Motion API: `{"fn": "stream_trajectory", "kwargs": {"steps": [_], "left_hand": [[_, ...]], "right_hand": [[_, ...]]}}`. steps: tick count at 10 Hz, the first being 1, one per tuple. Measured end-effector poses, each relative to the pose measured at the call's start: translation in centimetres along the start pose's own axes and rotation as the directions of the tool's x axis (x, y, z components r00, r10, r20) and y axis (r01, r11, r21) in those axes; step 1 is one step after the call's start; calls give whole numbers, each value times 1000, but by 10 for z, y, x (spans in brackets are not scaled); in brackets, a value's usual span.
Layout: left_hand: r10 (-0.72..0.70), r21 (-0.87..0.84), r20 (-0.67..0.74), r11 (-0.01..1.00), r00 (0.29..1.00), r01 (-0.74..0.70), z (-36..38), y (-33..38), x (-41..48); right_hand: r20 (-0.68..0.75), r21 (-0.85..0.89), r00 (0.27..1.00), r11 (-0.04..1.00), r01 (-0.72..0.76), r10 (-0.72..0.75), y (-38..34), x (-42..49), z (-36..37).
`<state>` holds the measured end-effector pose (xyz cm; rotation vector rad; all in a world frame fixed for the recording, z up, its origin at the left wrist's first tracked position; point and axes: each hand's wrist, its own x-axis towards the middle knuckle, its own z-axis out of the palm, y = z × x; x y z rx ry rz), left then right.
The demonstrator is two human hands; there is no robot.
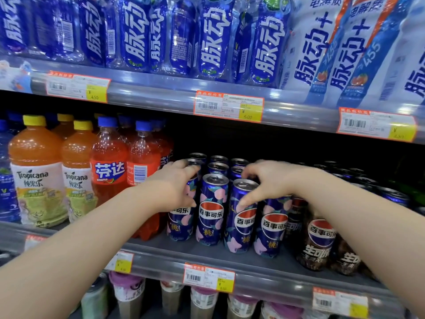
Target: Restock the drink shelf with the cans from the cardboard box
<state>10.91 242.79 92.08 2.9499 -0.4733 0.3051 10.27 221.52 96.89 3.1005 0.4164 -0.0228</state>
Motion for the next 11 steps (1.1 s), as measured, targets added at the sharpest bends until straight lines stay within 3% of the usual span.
{"fn": "stream_trajectory", "kwargs": {"steps": [2,5,7,9,10,11], "left_hand": [[121,32,-24,992,992,-120,6,7,2],[168,133,-76,979,983,-157,15,6,6],[228,152,-170,967,959,-203,20,1,6],[229,98,-194,972,954,-214,16,-4,-18],[193,80,-221,980,956,-180,8,-4,-38],[175,132,-245,980,953,-146,0,3,-58]], "right_hand": [[66,-108,982,979,-172,179,29,-15,9],[60,29,962,962,-270,268,29,-20,15],[29,-42,945,945,-323,324,23,-23,22],[-113,-127,936,930,-345,332,19,-27,34],[-360,-18,907,970,-242,220,12,-44,35],[-557,136,823,990,-41,111,-6,-106,65]]}}
